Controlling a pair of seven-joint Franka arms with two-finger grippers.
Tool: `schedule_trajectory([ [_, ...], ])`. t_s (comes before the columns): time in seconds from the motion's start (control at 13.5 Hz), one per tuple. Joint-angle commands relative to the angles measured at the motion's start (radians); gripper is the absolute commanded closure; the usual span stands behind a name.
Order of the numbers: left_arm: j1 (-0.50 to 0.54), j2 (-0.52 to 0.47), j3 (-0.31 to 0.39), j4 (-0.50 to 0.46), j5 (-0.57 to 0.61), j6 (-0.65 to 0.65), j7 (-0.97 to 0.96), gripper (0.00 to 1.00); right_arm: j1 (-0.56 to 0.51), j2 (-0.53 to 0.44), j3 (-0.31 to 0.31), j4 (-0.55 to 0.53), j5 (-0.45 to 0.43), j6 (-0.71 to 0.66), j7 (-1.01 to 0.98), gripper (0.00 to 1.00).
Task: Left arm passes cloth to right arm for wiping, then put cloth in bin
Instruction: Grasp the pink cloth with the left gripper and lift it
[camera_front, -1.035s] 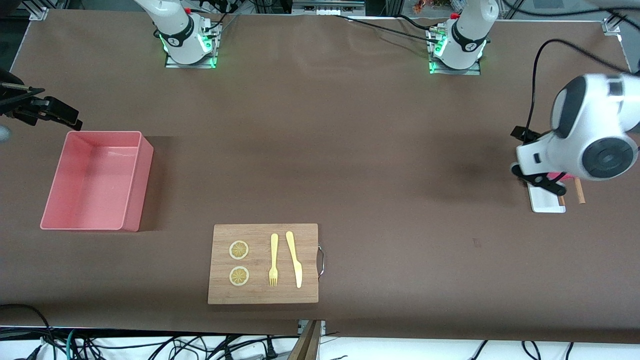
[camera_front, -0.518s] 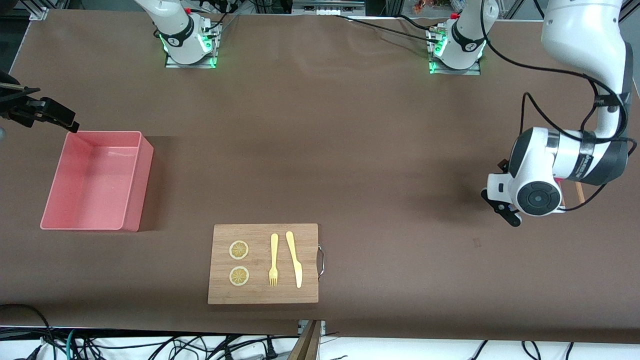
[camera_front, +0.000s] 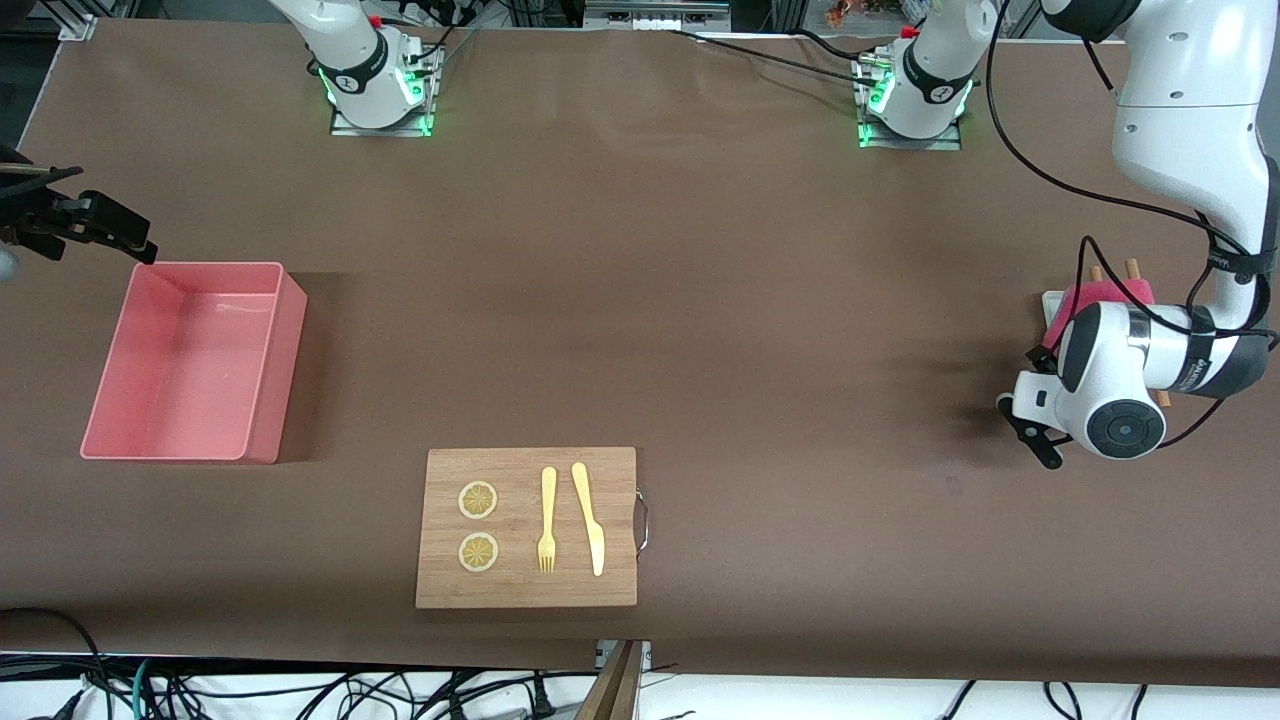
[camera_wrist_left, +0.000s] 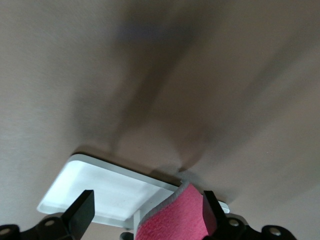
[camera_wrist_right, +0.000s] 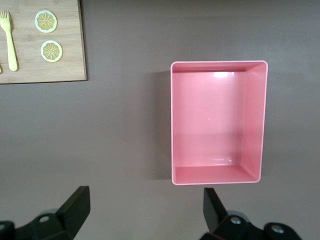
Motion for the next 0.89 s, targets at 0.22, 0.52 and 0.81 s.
schedule_trajectory([
  [0.22,0.006,-0.014,-0.005,-0.036,-0.007,-0.045,-0.015,0.13,-0.011,-0.003,0.005,0.002,0.015,0.0,-0.014,0.0],
  [0.52,0.007,-0.025,-0.006,-0.038,-0.001,-0.129,-0.012,0.15,-0.011,-0.002,0.007,0.002,0.015,-0.007,0.045,0.0],
  [0.81,0.026,-0.018,-0.003,-0.035,0.005,-0.126,-0.047,0.17,-0.014,0.004,0.007,-0.003,0.016,-0.008,0.039,0.0],
])
